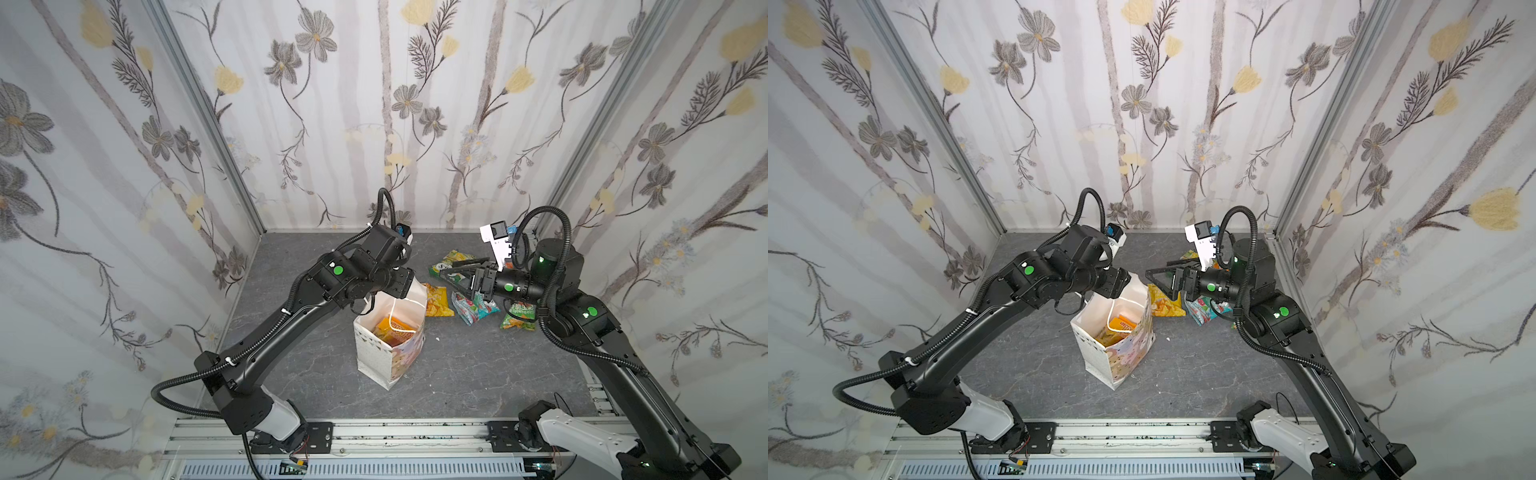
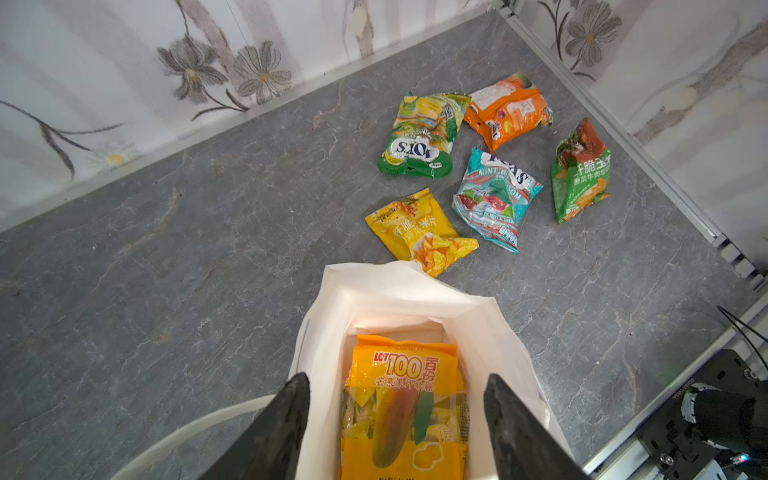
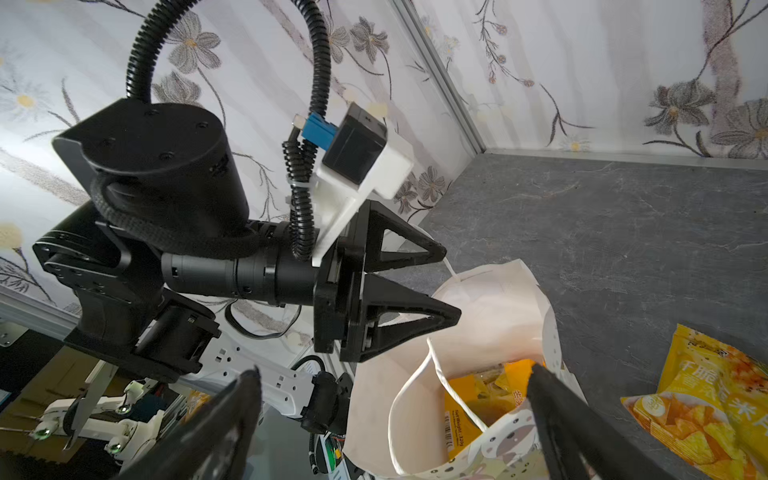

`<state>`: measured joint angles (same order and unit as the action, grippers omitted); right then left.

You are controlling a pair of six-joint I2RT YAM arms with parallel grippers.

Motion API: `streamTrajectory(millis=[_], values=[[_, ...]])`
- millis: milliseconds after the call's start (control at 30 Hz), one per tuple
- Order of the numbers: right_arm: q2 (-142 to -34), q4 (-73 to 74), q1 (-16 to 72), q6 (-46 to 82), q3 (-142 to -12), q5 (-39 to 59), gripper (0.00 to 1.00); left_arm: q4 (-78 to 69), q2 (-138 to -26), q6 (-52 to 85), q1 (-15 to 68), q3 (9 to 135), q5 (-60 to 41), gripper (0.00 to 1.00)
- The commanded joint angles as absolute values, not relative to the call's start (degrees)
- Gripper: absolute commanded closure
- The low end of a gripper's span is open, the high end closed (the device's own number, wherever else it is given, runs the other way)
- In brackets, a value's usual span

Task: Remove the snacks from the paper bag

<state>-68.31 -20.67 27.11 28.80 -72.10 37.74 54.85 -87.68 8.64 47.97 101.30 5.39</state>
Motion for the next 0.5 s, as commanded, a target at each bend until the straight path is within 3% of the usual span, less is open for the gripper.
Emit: streamTrajectory(millis=[0, 467], values=[[-68.73, -22.12, 27.28, 27.25, -72.57, 36.65, 0.01, 57.04, -89.08, 9.39, 47.87, 101.64, 3.79, 0.34], [-69.54, -24.06, 27.68, 26.37, -72.38, 36.82, 0.01, 58.27, -90.73, 10.80, 47.88, 94.96, -3.57, 0.43]])
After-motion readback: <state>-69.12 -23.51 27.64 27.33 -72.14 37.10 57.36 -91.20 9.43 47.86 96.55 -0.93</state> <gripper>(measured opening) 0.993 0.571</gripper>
